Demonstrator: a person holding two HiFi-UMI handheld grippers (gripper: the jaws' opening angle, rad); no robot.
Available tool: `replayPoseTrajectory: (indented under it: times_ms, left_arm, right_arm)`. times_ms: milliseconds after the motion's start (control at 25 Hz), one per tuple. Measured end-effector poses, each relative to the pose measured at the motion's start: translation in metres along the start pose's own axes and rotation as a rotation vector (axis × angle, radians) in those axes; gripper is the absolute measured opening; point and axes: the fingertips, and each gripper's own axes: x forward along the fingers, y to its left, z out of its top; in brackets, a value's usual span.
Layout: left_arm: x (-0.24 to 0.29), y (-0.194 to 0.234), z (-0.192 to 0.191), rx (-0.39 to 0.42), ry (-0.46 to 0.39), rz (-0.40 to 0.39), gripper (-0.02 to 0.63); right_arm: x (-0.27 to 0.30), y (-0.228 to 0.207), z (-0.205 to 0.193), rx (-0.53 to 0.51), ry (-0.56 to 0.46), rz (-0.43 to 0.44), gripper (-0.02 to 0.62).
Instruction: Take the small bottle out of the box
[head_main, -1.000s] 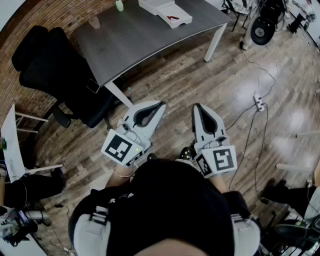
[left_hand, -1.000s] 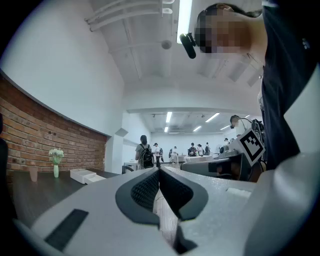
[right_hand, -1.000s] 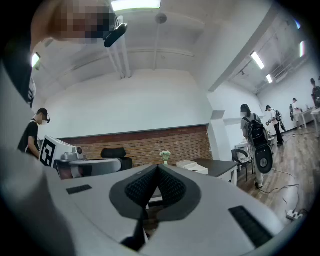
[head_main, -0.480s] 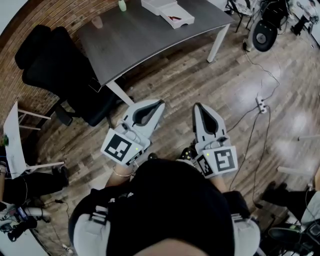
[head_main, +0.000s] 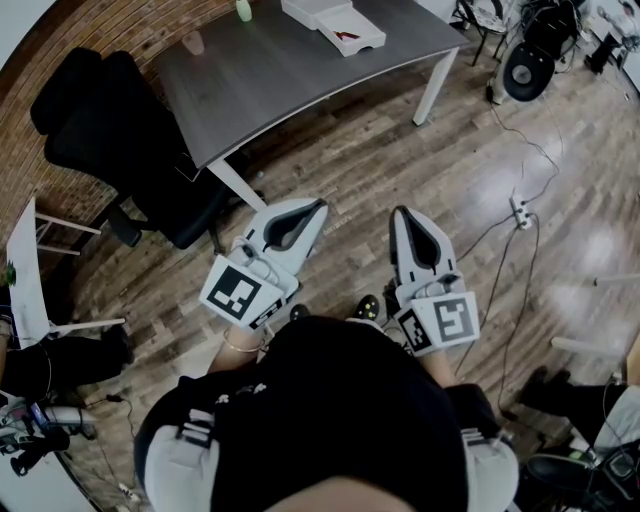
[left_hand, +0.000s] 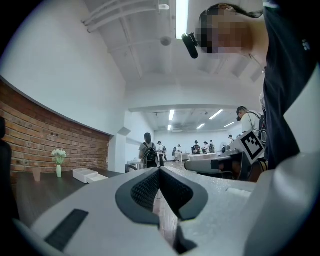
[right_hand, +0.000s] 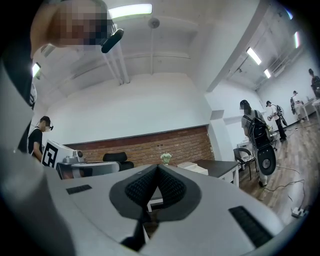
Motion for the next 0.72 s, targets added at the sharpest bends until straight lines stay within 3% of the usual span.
replayPoseTrajectory:
  times_ms: [440,720]
  left_arm:
    - [0.042,-0.021,-0.001,-0.005,0.023,-0.005,0.002]
    - [0.072,-0.036,0.003,0.005,0.018,0.019,0.002]
  right_arm:
    - [-0.017,-0.048,0.008,-0.006,0.01,-0.029,0.0]
    - [-0.025,-0.078,0.013,0.0,0.019,0.011,0.0]
